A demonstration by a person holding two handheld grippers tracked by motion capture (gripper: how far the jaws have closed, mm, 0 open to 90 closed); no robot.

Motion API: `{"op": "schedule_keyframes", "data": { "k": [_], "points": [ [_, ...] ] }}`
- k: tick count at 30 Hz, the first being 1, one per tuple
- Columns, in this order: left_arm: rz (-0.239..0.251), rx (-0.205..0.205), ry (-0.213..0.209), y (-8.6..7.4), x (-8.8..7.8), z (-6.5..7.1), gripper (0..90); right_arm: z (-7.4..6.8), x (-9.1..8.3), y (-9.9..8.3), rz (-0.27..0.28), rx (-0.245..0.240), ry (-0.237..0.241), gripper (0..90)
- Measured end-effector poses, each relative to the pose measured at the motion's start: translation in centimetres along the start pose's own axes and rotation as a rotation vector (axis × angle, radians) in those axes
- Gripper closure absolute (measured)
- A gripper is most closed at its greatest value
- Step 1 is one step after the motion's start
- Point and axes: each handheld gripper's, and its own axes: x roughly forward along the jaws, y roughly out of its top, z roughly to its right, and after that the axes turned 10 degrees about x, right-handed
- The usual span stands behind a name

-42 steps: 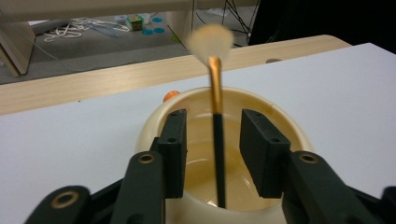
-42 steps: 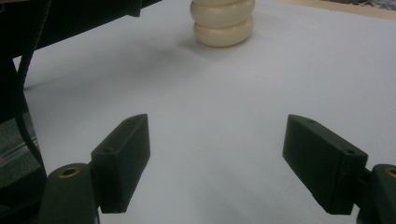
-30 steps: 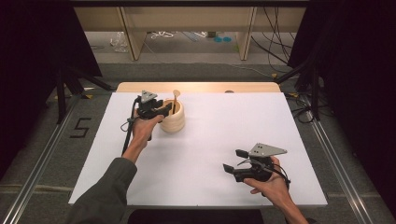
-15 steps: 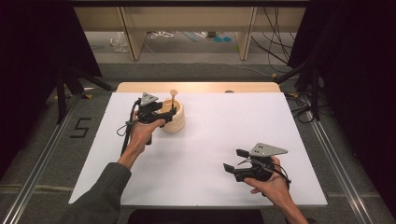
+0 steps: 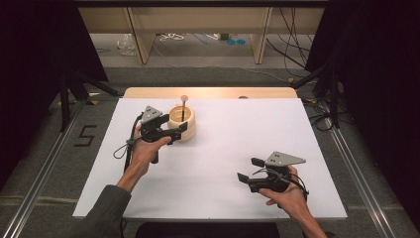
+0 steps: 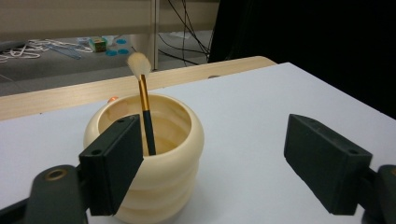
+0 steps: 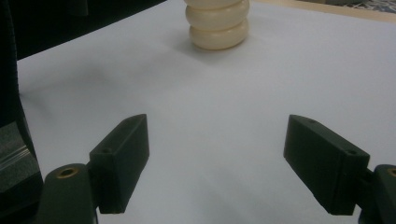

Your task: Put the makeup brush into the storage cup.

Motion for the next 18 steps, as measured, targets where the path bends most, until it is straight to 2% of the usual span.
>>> {"op": "schedule_keyframes", "data": {
  "k": [5,7,9,15,16,18],
  "points": [
    [0.013,-0.006,-0.007,-0.5,-0.7,0.3,18.7,0.0,0.0,0.0,0.003,-0.001,-0.003,23.2],
    [0.012,0.007,-0.005,-0.8,-0.9,0.5,18.7,0.0,0.0,0.0,0.003,0.000,-0.001,23.2],
    [0.019,0.012,-0.008,-1.1,-1.2,0.9,18.7,0.0,-0.3,0.1,-0.019,-0.002,-0.023,23.1],
    [0.029,0.026,-0.014,-1.5,-1.8,1.5,18.2,0.0,-0.2,0.1,-0.006,-0.001,-0.016,23.1],
    [0.027,0.040,-0.017,-1.5,-1.9,1.7,17.9,0.0,-0.3,0.1,-0.014,-0.003,-0.025,23.1],
    [0.031,0.039,-0.024,-1.5,-2.1,1.9,17.9,-0.1,-0.3,0.1,-0.020,0.006,-0.020,23.1]
  ]
}}
